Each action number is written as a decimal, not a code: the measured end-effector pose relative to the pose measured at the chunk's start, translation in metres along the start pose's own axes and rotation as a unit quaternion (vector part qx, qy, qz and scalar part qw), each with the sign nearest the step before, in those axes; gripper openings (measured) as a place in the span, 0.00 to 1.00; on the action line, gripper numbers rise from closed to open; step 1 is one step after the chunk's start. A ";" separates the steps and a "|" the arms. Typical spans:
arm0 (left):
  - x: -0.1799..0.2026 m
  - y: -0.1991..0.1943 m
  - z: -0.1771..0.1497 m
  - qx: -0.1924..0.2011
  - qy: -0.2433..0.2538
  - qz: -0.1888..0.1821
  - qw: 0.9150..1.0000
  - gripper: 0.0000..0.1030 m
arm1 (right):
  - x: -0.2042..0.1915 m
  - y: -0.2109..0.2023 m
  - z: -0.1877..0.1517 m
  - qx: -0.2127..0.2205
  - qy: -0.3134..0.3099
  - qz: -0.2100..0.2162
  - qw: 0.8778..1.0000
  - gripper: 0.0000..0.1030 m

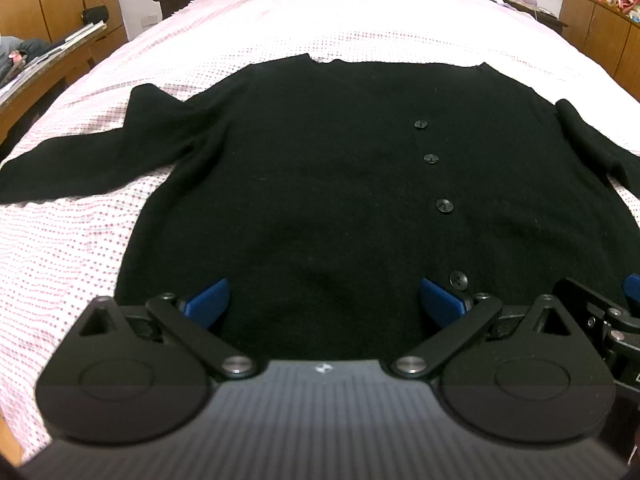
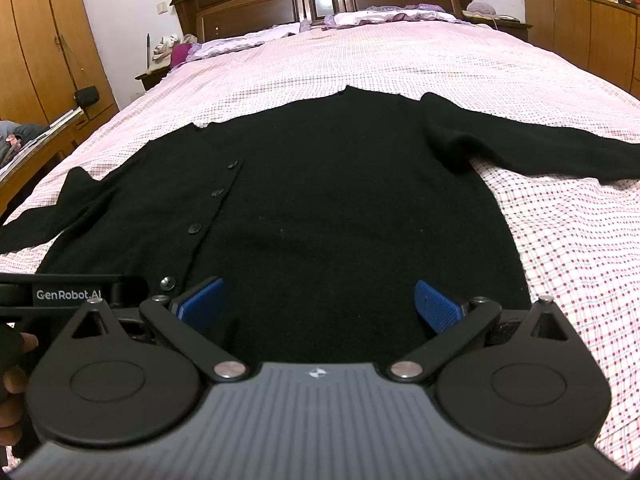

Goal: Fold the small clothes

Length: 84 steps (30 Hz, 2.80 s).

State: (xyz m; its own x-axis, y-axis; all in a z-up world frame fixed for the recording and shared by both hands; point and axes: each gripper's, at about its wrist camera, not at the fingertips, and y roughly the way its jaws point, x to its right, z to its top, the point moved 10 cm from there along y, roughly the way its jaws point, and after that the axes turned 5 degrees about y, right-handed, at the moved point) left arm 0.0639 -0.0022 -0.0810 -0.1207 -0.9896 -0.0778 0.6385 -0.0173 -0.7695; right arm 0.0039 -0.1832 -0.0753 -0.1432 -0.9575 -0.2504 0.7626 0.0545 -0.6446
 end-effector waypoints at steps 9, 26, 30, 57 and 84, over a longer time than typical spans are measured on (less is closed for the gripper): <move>0.001 0.000 0.000 0.000 0.000 0.000 1.000 1.00 | 0.000 0.000 0.001 0.000 0.000 0.000 1.000 1.00; 0.001 0.000 0.000 0.000 0.000 0.000 1.000 1.00 | 0.001 0.001 0.001 -0.001 -0.001 -0.001 1.000 1.00; 0.001 0.000 0.000 0.000 -0.001 -0.001 1.000 1.00 | 0.000 0.001 0.001 -0.001 -0.001 -0.001 1.000 1.00; 0.005 -0.002 0.001 -0.001 0.004 0.001 1.000 1.00 | 0.004 -0.001 0.004 -0.001 0.012 0.009 1.000 1.00; 0.044 -0.005 0.019 0.005 0.035 -0.038 0.999 1.00 | 0.216 -0.041 0.089 0.135 0.137 -0.124 0.974 1.00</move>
State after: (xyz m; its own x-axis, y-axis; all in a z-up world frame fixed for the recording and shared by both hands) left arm 0.0700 -0.0487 -0.0687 -0.2221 -0.9729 -0.0648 0.6333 -0.0934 -0.7682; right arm -0.0019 -0.4179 -0.0388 -0.4777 -0.8190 -0.3180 0.8159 -0.2794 -0.5061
